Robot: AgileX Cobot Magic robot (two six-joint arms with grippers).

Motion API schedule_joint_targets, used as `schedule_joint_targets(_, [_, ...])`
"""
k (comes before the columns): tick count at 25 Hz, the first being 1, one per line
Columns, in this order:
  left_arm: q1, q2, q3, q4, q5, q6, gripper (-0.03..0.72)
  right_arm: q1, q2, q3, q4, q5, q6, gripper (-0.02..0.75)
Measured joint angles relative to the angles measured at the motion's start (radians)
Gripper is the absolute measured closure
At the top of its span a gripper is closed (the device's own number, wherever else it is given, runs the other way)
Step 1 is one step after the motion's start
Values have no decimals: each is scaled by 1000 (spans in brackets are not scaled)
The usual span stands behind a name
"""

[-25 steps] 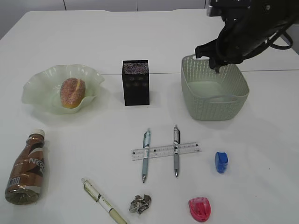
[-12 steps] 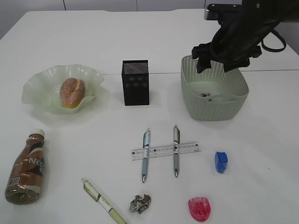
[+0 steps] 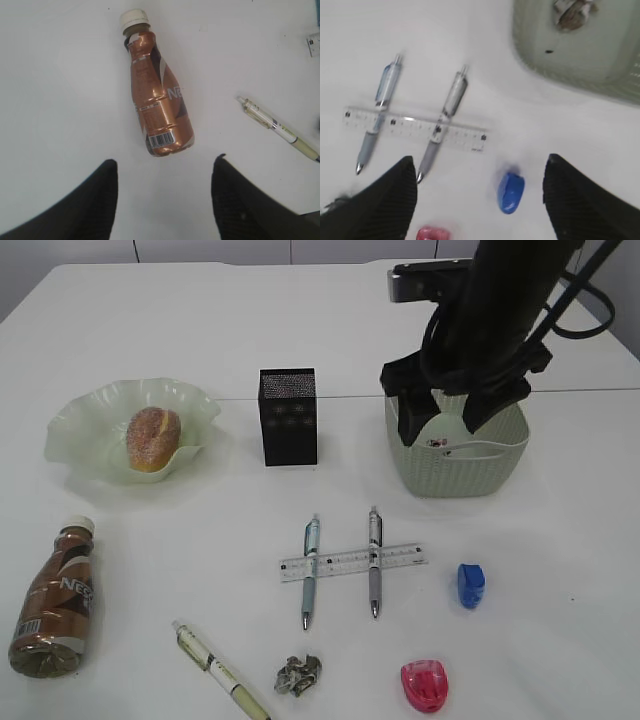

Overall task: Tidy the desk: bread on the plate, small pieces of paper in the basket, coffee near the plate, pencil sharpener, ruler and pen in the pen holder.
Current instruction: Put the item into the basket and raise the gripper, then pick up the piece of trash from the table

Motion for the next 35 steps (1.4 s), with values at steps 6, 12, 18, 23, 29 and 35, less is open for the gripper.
schedule_joint_targets(6, [0,0,0,0,-4,0,255,111,-27,64,64,52,-22,163])
schedule_joint_targets(12, [0,0,0,0,-10,0,255,253,-37,190,81,50,-18,164])
schedule_joint_targets(18, [0,0,0,0,-18,0,255,368,-37,251,85,-17,53,165])
schedule_joint_targets(23, [0,0,0,-2,-27,0,255,415,-37,251,87,-80,169,165])
schedule_joint_targets(29, [0,0,0,-2,-42,0,255,457,36,251,87,-118,322,166])
schedule_joint_targets(35, [0,0,0,-2,-42,0,255,459,107,251,87,-144,422,167])
